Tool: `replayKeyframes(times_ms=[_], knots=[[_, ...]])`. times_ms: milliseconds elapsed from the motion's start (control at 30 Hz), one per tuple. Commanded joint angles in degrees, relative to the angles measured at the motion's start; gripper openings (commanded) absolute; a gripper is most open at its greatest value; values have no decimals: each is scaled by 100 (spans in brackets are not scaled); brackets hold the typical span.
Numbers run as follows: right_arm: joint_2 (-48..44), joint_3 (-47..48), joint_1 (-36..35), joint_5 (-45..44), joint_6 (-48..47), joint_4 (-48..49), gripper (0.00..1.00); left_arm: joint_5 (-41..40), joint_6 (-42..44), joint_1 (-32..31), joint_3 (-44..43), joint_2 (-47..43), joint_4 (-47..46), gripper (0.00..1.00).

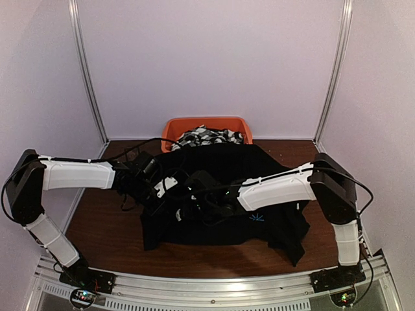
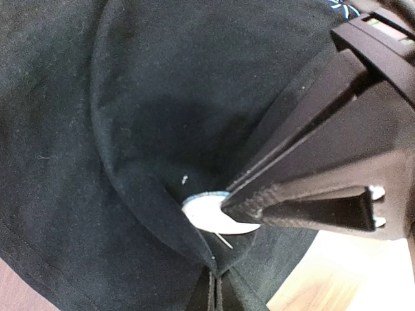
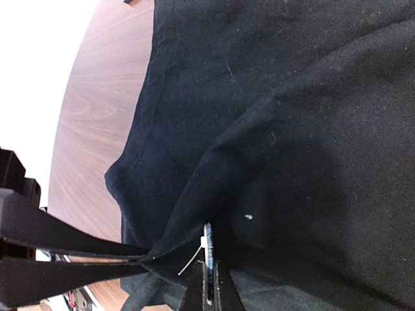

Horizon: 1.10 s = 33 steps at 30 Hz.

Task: Pin the brooch onto the clothing
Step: Cross the brooch on the flattened clothing.

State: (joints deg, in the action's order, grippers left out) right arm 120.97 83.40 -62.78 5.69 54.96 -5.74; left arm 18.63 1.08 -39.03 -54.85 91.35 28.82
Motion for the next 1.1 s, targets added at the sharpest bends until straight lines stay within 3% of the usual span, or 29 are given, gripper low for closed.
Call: replayKeyframes(times_ms=[0,367,667,1067], knots=[[-407,-141,-64,-121,-164,111,0,-18,-23,-35,18,27,-121,0],[-495,-73,-144,-221,-538,-149,0,-116,-43,-35,-8,59,-104,0],[-491,-15,-146,-1088,-337,-579,0,23,-5,-34,9,-35,-136,0],[-294,448,-325,-1557,-554,-858,0,188,-3,-35,-2,-31,-173,0]])
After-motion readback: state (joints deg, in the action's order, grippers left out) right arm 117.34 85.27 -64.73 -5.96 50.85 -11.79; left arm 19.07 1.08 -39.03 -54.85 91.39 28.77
